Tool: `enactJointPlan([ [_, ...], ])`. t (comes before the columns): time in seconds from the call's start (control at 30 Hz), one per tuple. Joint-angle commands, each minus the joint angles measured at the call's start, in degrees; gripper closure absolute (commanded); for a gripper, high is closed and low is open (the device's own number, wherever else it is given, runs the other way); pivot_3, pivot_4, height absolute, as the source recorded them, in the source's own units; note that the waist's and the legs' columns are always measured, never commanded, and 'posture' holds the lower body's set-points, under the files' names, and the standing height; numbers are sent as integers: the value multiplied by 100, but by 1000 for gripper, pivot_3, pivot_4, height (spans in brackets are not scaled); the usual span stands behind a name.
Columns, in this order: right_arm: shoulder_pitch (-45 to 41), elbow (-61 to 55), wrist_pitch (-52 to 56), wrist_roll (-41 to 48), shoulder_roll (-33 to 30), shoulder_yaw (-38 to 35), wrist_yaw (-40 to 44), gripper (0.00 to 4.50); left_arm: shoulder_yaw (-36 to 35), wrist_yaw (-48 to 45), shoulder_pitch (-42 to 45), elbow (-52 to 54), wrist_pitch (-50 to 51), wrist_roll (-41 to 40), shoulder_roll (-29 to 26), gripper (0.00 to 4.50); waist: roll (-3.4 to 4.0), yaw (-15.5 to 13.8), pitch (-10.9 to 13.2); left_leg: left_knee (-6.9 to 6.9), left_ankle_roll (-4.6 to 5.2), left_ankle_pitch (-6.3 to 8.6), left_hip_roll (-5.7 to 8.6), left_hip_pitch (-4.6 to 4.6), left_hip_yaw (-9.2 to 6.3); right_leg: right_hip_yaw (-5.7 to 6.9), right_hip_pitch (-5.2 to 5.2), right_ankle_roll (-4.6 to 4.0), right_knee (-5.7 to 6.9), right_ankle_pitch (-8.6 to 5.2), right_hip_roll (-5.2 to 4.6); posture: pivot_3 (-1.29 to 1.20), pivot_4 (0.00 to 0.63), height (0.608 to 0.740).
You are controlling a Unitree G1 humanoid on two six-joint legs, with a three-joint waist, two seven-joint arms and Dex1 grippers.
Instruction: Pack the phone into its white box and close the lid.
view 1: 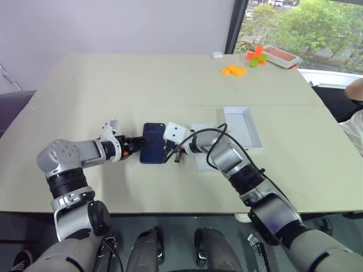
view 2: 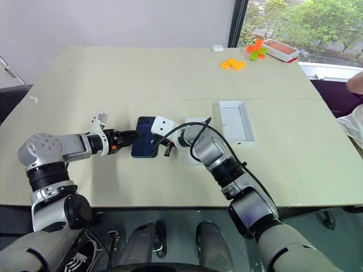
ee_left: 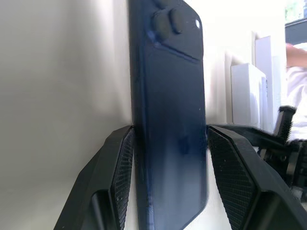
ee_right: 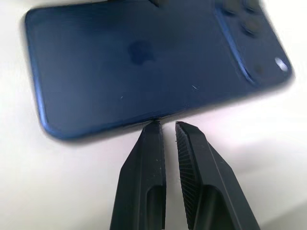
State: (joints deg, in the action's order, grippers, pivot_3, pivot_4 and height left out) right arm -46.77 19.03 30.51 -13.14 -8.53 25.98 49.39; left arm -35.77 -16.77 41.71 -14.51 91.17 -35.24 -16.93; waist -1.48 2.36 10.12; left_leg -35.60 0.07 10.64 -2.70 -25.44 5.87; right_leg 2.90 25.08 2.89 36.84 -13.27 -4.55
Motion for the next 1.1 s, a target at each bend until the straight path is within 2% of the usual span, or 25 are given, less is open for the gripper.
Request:
enactJointPlan([
  [0.03,71,-107,-47,80,66,180,114,3958,-99,11,221,-271,133,-443,101,1971,0,0,0,2,0,0,0,-2,0,1,2,0,-3,0,0,0,150,740],
  [0.33,103,-130,-232,25,-121,240,137,3958,198,36,-48,-72,133,-437,-110,1971,0,19,0,52,-14,-9,0,-6,5,-1,-11,1,-46,2,2,0,150,740],
  [0.53,94,-69,-358,12,-208,216,85,3958,-70,-84,-308,54,-24,-469,-86,1971,-1,28,0,59,-16,-9,-1,-6,6,-2,-10,0,-55,1,3,0,150,740],
  [0.6,99,-55,-389,0,-239,209,63,4024,-127,-131,-410,-7,-72,-501,-89,2508,0,30,0,60,-16,-9,-1,-6,6,-2,-10,0,-58,1,2,0,150,740],
  [0.67,77,-40,-409,-16,-265,202,45,4024,-173,-202,-490,-70,-94,-557,-73,3235,0,24,0,62,-16,-9,-1,-7,6,-2,-9,0,-60,1,2,0,150,740],
  [0.97,22,-130,-419,-6,-309,165,35,4024,-415,-383,-624,-511,-386,-742,14,3235,0,18,0,64,-15,-9,0,-8,5,-1,9,-2,-68,1,-1,0,150,740],
  [1.1,31,-187,-414,-26,-332,187,39,4024,-404,-456,-635,-646,-418,-846,40,4461,7,7,-4,65,-15,-9,0,-5,4,1,7,-4,-67,2,-3,0,150,740],
])
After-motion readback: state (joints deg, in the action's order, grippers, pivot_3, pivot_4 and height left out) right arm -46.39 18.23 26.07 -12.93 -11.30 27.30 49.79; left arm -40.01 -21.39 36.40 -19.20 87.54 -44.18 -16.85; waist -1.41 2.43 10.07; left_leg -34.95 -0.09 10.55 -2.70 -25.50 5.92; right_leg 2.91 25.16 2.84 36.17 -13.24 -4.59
